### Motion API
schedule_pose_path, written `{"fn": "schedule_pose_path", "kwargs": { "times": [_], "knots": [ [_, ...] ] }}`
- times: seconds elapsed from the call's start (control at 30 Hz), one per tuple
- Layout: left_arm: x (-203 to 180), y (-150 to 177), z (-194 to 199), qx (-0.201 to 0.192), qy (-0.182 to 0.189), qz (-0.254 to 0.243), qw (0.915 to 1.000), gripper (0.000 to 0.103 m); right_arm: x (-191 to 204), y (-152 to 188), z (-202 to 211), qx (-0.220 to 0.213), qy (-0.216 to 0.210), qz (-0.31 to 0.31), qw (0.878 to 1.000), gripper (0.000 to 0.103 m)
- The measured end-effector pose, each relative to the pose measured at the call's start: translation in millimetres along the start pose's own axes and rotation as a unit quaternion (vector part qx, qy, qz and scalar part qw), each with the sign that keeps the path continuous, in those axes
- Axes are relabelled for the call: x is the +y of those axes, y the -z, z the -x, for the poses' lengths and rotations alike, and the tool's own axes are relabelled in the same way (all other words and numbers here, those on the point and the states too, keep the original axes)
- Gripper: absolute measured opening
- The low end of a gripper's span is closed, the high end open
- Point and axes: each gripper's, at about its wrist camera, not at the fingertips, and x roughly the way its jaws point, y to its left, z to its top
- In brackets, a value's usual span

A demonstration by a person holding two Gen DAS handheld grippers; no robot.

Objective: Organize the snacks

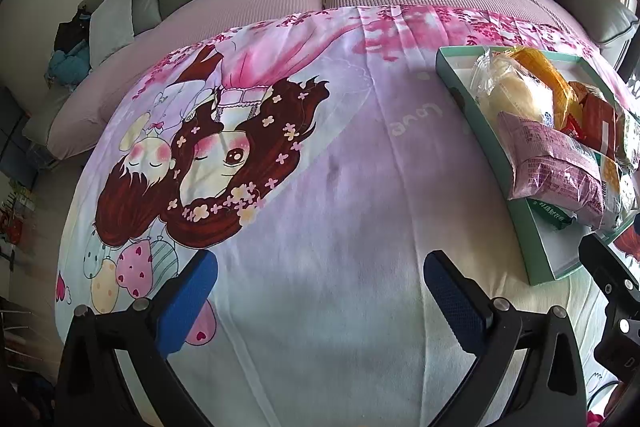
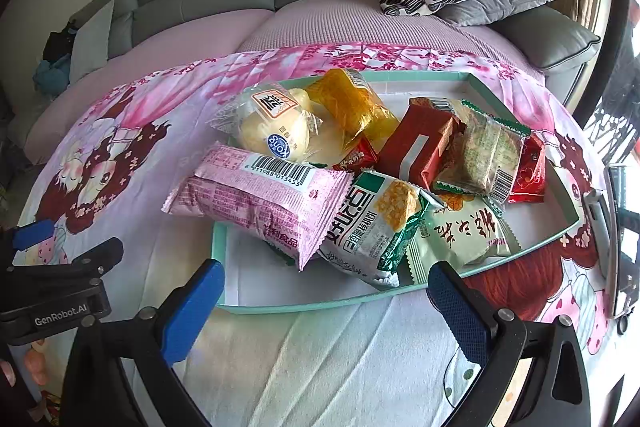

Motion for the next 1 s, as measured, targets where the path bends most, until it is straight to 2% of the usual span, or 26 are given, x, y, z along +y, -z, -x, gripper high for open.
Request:
{"fn": "schedule_pose_path", "kwargs": {
  "times": [1.0],
  "knots": [
    [0.7,0.5,-2.0,0.004,0.001,0.002,1.0,0.103,-0.3,1.2,-2.4,0.005,0.002,-0.001,1.0,0.103]
  ]
}}
